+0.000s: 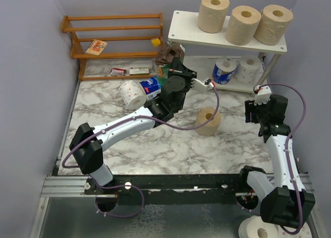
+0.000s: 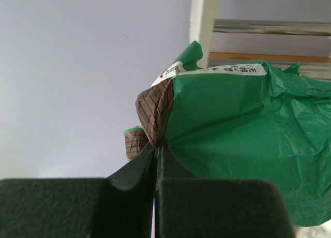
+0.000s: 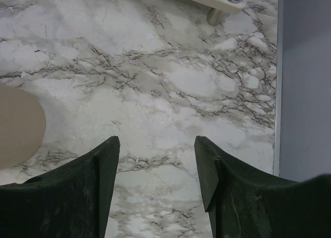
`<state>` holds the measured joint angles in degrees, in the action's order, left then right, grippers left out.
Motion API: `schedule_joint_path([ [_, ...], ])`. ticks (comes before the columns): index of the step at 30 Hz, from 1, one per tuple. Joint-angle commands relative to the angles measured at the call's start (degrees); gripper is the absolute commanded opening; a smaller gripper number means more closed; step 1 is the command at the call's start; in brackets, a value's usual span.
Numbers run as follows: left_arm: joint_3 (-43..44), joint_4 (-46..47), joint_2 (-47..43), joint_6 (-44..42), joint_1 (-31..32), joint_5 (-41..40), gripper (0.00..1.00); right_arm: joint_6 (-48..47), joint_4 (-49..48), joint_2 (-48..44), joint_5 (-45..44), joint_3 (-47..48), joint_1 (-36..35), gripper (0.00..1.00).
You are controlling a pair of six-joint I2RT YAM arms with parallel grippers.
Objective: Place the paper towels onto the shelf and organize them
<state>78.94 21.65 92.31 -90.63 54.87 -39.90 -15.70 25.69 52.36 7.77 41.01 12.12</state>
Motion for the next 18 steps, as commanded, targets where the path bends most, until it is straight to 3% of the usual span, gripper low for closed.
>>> schedule_joint_path([
  [1, 3.8, -14.6, -3.8, 15.5, 0.7, -2.8, 0.00, -0.9, -1.1, 0.6, 0.8, -0.3, 0.4, 0.60],
  [3, 10.4, -36.1, -4.1, 30.4, 0.8, 2.5, 0.00, -1.0, -1.1, 0.7, 0.8, -0.3, 0.4, 0.60],
  [5, 14.4, -50.3, -5.0, 41.8, 0.9, 10.7, 0.00, -1.0, -1.0, 0.6, 0.8, -0.3, 0.4, 0.60],
  [9, 9.2, -58.2, -8.8, 53.1, 0.9, 21.7, 0.10, -1.4, -1.0, 0.7, 1.2, -0.4, 0.4, 0.60],
  [11, 7.8, -60.0, -9.7, 55.5, 0.9, 25.5, 0.36, -1.6, -0.9, 0.9, 1.5, -0.3, 0.4, 0.60],
  [14, 9.9, -61.1, -9.3, 56.9, 0.9, 27.1, 0.95, -1.6, -0.8, 1.2, 1.4, -0.2, 0.4, 0.61],
  [18, 14.9, -61.3, -7.6, 56.0, 0.9, 26.1, 0.99, -1.2, -1.2, 1.3, 0.0, -0.3, 0.4, 0.63],
])
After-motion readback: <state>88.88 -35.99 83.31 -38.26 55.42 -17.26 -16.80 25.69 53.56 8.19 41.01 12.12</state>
